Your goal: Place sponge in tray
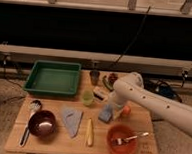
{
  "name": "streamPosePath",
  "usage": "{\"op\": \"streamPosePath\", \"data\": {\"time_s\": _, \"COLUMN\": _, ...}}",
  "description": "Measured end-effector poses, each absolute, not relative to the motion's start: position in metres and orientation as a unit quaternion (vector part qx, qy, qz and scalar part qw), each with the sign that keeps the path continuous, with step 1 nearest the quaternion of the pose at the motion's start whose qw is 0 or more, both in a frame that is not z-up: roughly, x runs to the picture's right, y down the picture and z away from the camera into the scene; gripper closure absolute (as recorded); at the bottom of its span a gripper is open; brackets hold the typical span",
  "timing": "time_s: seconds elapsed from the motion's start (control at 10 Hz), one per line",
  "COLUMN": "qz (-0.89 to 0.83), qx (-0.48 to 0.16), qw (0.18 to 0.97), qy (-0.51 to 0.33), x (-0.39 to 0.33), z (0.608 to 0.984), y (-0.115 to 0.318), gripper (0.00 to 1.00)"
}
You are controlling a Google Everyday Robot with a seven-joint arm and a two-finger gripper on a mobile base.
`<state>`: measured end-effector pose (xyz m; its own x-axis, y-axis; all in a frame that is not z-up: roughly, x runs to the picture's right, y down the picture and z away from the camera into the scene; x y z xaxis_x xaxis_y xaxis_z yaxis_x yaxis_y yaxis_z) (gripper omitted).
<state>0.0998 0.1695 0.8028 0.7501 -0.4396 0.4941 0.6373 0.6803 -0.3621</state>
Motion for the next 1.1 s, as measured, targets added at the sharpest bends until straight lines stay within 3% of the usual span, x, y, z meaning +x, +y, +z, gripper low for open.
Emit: {"op": "streamPosePath", "data": {"time_s": 1.1, "qz": -0.422, "qx": -0.251, "qw": 0.850, "qy": -0.192, "x": 0.080, "z": 0.840, "y": 0.182, "gripper": 0.35}}
